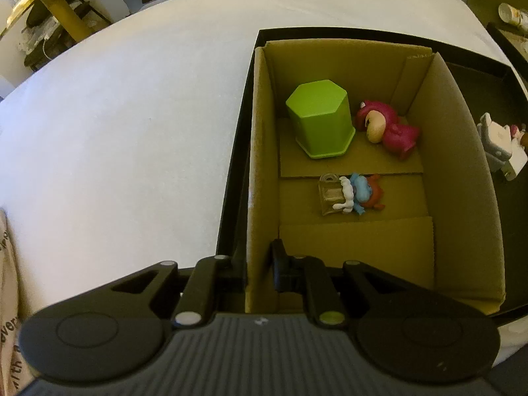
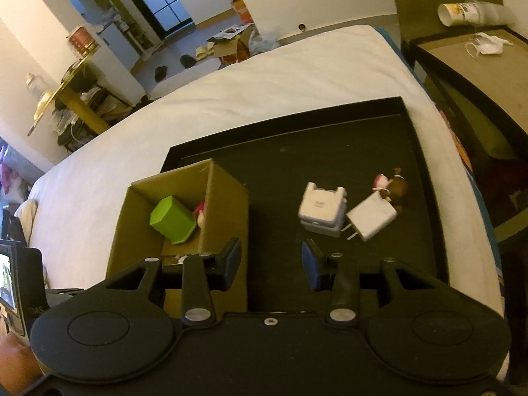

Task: Organize rigid objects
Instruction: 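Move the right gripper to the white cube adapter and grasp it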

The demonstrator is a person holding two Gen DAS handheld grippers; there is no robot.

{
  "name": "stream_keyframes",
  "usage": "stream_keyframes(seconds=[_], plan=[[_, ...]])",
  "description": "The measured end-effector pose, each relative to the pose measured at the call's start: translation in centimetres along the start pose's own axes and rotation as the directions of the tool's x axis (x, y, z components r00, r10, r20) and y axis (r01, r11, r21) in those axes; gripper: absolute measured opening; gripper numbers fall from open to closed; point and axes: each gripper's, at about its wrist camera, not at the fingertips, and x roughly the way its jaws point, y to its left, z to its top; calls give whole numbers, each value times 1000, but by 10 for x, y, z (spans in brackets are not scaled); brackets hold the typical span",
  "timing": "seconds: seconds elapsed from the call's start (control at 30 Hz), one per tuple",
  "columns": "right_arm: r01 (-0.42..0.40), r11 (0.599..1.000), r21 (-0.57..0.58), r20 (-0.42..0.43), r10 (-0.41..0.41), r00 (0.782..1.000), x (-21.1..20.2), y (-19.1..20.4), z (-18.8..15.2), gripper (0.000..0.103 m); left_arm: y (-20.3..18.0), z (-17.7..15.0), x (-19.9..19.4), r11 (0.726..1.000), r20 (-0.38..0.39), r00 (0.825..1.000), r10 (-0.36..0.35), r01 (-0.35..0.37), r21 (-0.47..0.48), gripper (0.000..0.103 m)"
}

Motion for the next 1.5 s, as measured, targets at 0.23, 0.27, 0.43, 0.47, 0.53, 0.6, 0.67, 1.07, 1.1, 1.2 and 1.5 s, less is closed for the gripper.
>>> stream_keyframes(seconds=[0.23,0.27,0.43,0.47,0.53,0.6,0.67,1.07,1.1,1.2,1.5], plan=[[20,1000,21,2,-20,1000,2,-21,-2,42,-4,0,1,1000,-3,1000,26,-26,-17,14],[24,1000,18,3,-24,1000,3,-23,-2,42,-5,0,1,999,-3,1000,30,-30,-20,14],[48,999,-12,14,-48,999,8,-30,0,48,-9,0,-1,998,-1,999,54,-54,-24,14],[52,998,-17,15,-52,999,9,-31,1,49,-10,0,-1,998,0,998,60,-60,-26,14],[52,998,-30,14,-51,999,13,-33,3,49,-11,0,-1,997,-1,998,70,-70,-30,14],[54,998,-37,9,-54,999,18,-34,4,51,-13,0,-1,997,-2,997,75,-75,-35,15],[59,998,-37,5,-59,998,24,-35,6,52,-14,0,-1,996,-3,997,79,-79,-38,15],[79,993,-89,-4,-80,997,56,-23,14,56,-16,1,-3,995,-2,996,89,-89,-48,16],[83,992,-91,-6,-83,996,59,-22,15,57,-15,0,-3,995,-1,996,88,-88,-50,16],[96,991,-98,-11,-97,995,67,-21,18,60,-14,0,-2,995,-1,996,86,-86,-51,16],[140,984,-109,-29,-143,989,88,-14,26,63,-12,0,-1,995,0,997,81,-81,-54,16]])
